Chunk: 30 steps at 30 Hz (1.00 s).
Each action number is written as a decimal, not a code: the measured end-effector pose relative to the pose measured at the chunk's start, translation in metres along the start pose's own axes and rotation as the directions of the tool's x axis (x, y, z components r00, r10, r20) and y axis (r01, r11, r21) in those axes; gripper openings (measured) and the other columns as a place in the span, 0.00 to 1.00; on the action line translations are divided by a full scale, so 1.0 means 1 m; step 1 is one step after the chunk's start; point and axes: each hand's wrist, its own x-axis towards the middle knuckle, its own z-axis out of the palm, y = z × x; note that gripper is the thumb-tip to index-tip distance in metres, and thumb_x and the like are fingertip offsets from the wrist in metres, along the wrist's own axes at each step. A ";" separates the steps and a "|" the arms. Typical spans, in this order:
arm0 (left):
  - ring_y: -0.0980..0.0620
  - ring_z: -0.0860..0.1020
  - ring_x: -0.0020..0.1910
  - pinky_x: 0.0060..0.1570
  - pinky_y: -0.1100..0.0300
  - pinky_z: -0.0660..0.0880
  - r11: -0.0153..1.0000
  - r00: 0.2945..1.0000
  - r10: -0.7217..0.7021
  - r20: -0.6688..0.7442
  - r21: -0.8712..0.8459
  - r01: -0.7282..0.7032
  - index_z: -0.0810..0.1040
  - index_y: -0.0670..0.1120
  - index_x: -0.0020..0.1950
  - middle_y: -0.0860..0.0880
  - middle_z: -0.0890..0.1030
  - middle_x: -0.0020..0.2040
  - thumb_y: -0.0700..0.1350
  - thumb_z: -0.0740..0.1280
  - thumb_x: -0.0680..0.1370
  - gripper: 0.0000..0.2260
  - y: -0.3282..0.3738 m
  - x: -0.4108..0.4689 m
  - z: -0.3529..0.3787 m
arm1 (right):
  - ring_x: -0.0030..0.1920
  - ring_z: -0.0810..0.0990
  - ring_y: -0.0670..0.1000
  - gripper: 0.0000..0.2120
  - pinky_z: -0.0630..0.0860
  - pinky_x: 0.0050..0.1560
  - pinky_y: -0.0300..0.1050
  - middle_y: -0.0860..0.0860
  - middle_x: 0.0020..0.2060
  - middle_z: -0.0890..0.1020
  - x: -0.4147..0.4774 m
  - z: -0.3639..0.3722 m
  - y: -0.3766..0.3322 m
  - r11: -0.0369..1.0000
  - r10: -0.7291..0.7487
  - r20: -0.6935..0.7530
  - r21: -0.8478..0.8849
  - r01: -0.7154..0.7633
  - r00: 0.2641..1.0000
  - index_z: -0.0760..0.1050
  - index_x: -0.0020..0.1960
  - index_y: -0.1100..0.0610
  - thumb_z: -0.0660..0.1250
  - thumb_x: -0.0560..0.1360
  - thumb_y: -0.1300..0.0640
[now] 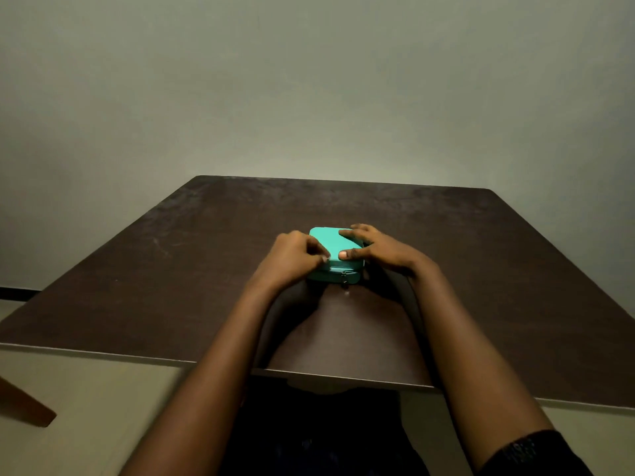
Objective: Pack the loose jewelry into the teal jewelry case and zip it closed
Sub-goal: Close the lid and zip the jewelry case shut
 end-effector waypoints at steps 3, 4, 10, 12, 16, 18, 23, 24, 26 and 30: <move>0.48 0.77 0.57 0.57 0.63 0.69 0.995 0.985 -0.013 -0.175 -0.100 -0.004 0.80 0.45 0.58 0.44 0.80 0.58 0.40 0.66 0.76 0.12 -0.008 0.018 0.004 | 0.73 0.60 0.52 0.29 0.58 0.67 0.40 0.53 0.73 0.58 -0.009 0.007 -0.003 0.996 0.053 -0.085 0.080 -0.047 0.995 0.64 0.73 0.52 0.68 0.74 0.49; 0.47 0.75 0.61 0.61 0.61 0.68 0.992 0.985 -0.034 -0.172 -0.128 0.012 0.77 0.46 0.62 0.44 0.76 0.62 0.42 0.66 0.76 0.14 -0.011 0.023 0.010 | 0.71 0.63 0.53 0.29 0.60 0.64 0.39 0.53 0.72 0.61 -0.014 0.010 -0.004 0.993 0.072 -0.151 0.101 -0.057 0.986 0.65 0.72 0.52 0.68 0.74 0.49; 0.48 0.72 0.64 0.66 0.48 0.69 0.864 0.979 -0.157 -0.131 -0.498 0.072 0.76 0.52 0.63 0.46 0.72 0.67 0.46 0.64 0.77 0.14 -0.024 0.027 0.049 | 0.61 0.72 0.56 0.35 0.72 0.60 0.49 0.55 0.60 0.71 -0.034 0.046 -0.006 0.967 0.230 -0.580 0.229 -0.114 0.781 0.69 0.61 0.58 0.77 0.62 0.44; 0.49 0.73 0.63 0.65 0.53 0.69 0.869 0.977 -0.131 -0.169 -0.493 0.031 0.78 0.49 0.61 0.46 0.75 0.65 0.43 0.62 0.78 0.13 -0.024 0.028 0.053 | 0.57 0.73 0.57 0.36 0.73 0.55 0.51 0.56 0.55 0.74 -0.039 0.052 -0.013 0.963 0.266 -0.622 0.202 -0.178 0.736 0.67 0.55 0.60 0.79 0.58 0.43; 0.49 0.72 0.64 0.65 0.55 0.68 0.878 0.976 -0.117 -0.181 -0.478 0.016 0.79 0.47 0.60 0.46 0.76 0.65 0.41 0.60 0.78 0.14 -0.023 0.029 0.057 | 0.58 0.76 0.60 0.28 0.74 0.53 0.51 0.58 0.54 0.80 -0.052 0.071 -0.025 0.948 0.273 -0.600 0.034 -0.317 0.752 0.72 0.56 0.59 0.76 0.63 0.45; 0.48 0.72 0.65 0.66 0.52 0.68 0.873 0.980 -0.114 -0.163 -0.488 0.020 0.79 0.48 0.61 0.47 0.75 0.66 0.43 0.60 0.78 0.14 -0.026 0.030 0.059 | 0.58 0.77 0.59 0.24 0.74 0.56 0.52 0.57 0.55 0.81 -0.054 0.080 -0.029 0.939 0.261 -0.604 -0.023 -0.344 0.753 0.75 0.57 0.58 0.72 0.67 0.45; 0.49 0.71 0.66 0.67 0.50 0.67 0.873 0.981 -0.114 -0.155 -0.487 0.025 0.78 0.50 0.62 0.46 0.73 0.67 0.45 0.60 0.79 0.14 -0.029 0.031 0.060 | 0.58 0.77 0.61 0.18 0.73 0.56 0.51 0.59 0.55 0.80 -0.058 0.088 -0.043 0.921 0.217 -0.628 -0.122 -0.369 0.748 0.76 0.57 0.61 0.67 0.74 0.49; 0.48 0.71 0.66 0.67 0.49 0.67 0.869 0.981 -0.118 -0.152 -0.494 0.029 0.78 0.50 0.62 0.45 0.73 0.67 0.45 0.59 0.79 0.14 -0.029 0.032 0.060 | 0.58 0.76 0.61 0.17 0.73 0.56 0.51 0.60 0.55 0.80 -0.059 0.090 -0.045 0.921 0.207 -0.625 -0.135 -0.365 0.753 0.76 0.57 0.62 0.65 0.75 0.51; 0.48 0.70 0.67 0.68 0.49 0.66 0.871 0.984 -0.111 -0.143 -0.490 0.027 0.77 0.50 0.63 0.46 0.73 0.67 0.45 0.59 0.79 0.14 -0.030 0.032 0.061 | 0.58 0.77 0.61 0.15 0.73 0.55 0.50 0.60 0.55 0.80 -0.061 0.093 -0.047 0.921 0.201 -0.623 -0.144 -0.363 0.756 0.76 0.57 0.63 0.63 0.77 0.53; 0.48 0.69 0.68 0.68 0.50 0.66 0.876 0.984 -0.095 -0.152 -0.482 0.010 0.77 0.48 0.63 0.45 0.73 0.68 0.44 0.59 0.80 0.14 -0.031 0.031 0.061 | 0.57 0.77 0.61 0.14 0.73 0.54 0.50 0.60 0.54 0.80 -0.060 0.095 -0.049 0.928 0.221 -0.620 -0.104 -0.359 0.753 0.76 0.56 0.62 0.62 0.76 0.54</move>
